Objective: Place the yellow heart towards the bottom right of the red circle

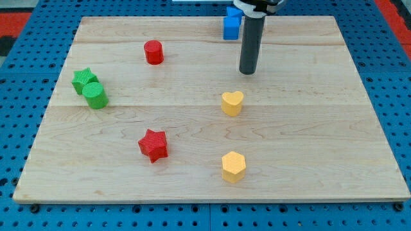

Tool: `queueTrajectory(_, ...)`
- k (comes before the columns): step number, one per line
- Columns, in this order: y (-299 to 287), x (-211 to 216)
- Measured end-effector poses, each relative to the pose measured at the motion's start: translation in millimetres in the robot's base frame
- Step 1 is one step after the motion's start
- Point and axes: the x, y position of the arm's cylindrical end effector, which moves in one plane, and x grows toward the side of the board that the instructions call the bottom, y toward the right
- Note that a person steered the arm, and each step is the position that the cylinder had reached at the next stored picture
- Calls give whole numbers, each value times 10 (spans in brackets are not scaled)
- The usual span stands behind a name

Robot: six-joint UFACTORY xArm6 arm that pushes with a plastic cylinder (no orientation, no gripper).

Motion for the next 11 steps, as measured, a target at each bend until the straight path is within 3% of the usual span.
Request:
queueTrajectory(2, 9, -18)
queueTrajectory(3, -83, 227)
queueTrajectory(4, 286, 920)
queueTrajectory(5, -102, 1474)
queueTrajectory(6, -365, 664)
queueTrajectory(7, -408, 930)
queueTrajectory(8, 228, 924)
queueTrajectory(9, 421, 159)
queueTrajectory(10, -166, -140)
queueTrajectory(11, -329, 198)
